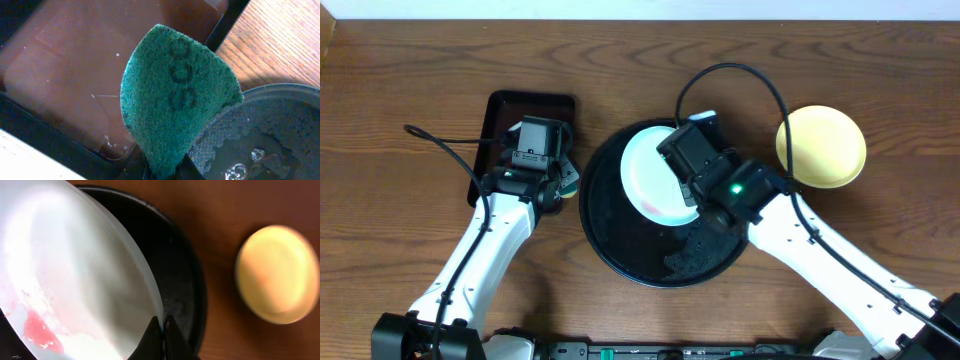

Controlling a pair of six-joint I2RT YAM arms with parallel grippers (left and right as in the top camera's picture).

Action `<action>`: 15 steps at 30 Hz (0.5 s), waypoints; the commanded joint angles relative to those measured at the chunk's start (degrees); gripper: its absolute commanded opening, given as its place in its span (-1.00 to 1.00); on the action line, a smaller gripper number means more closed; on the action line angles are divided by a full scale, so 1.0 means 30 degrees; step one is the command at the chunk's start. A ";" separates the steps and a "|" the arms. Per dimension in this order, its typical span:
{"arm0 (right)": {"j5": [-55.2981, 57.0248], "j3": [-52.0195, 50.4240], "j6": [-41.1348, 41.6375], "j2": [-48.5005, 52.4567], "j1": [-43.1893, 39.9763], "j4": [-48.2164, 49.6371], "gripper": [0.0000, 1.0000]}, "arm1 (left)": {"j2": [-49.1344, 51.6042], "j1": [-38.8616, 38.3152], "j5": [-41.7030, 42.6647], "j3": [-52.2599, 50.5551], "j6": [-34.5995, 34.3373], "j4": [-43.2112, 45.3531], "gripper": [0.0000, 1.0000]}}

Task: Clean dirty plates on tray and stack at the side

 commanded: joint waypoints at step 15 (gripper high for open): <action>1.1001 0.0350 -0.5989 -0.0401 0.3665 0.0925 -0.98 | 0.0255 0.0102 0.0102 -0.0306 0.0189 -0.0117 -0.85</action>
